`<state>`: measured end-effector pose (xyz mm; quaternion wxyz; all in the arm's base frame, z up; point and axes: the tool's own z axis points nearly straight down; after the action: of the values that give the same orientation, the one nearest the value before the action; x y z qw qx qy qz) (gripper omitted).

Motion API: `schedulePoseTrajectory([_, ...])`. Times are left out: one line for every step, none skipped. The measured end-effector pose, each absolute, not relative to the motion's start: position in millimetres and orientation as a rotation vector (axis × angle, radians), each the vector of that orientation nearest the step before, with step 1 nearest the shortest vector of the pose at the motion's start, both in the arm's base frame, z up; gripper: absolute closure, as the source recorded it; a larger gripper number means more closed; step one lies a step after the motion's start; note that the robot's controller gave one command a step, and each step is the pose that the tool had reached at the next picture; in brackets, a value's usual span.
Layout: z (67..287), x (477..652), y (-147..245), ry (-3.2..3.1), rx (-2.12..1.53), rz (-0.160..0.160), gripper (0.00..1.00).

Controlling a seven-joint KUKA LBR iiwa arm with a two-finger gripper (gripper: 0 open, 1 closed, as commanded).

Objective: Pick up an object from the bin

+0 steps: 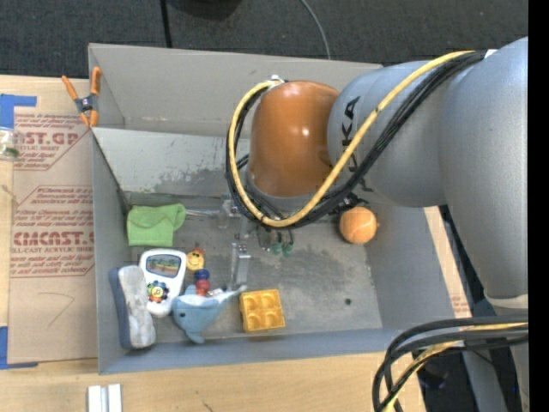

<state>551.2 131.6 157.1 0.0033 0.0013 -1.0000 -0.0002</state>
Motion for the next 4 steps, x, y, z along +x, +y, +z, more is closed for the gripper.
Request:
schedulePoseTrajectory([161.8,552.8,131.1,-3.142,0.002,-0.002,0.0])
schedulePoseTrajectory([125.3,515.8,134.3,-3.144,-0.061,-0.004,0.0])
schedulePoseTrajectory([87.5,503.4,127.4,-3.134,-0.05,-0.002,0.0])
schedulePoseTrajectory([82.7,510.7,71.7,-3.141,0.044,-0.004,0.0])
